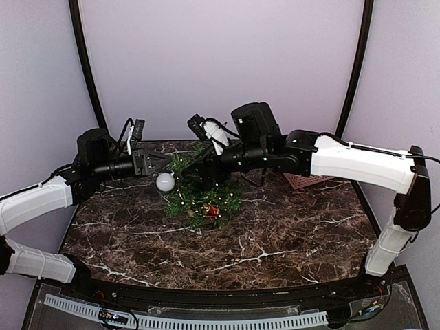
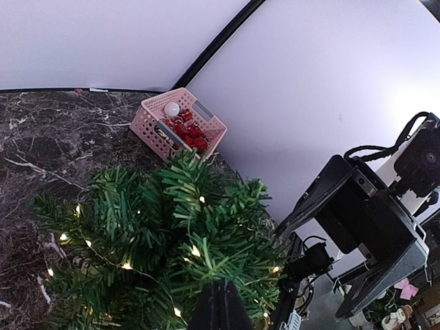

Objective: Decorate the small christmas tree
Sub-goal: Hang the ornament ball on the branch.

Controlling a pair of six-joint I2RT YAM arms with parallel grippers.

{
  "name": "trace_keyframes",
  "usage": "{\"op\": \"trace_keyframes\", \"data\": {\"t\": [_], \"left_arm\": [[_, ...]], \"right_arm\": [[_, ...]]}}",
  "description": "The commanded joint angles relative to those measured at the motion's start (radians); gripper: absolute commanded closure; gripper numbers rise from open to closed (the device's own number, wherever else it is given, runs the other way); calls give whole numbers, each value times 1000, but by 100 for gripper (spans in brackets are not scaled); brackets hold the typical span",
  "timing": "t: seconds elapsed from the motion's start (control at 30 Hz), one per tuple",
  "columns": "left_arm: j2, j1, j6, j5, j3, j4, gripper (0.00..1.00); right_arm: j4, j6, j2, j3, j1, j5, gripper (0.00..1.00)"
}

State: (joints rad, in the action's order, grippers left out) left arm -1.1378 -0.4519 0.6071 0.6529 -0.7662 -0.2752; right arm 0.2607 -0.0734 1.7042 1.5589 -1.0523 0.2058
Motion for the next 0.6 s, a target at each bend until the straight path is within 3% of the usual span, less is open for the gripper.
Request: {"op": "trace_keyframes", "data": {"t": [0.0,0.17,0.33,0.57], "left_arm": [[7,-5,0,7,-21,-21,100],[14,-5,-2,3,-21,-18,97],[35,-5,-7,-18,-18,-9,71],[98,-4,-37,-102,-18,53,47]], "right_arm": [[-129,-29,-84,-61,-7,-80,25],[-230,-41,-164,-158,-5,-152,24],[-258,-50,-209,-202,-6,-202,21],[-296,-67,-264,-250,-6,-297,19]]}}
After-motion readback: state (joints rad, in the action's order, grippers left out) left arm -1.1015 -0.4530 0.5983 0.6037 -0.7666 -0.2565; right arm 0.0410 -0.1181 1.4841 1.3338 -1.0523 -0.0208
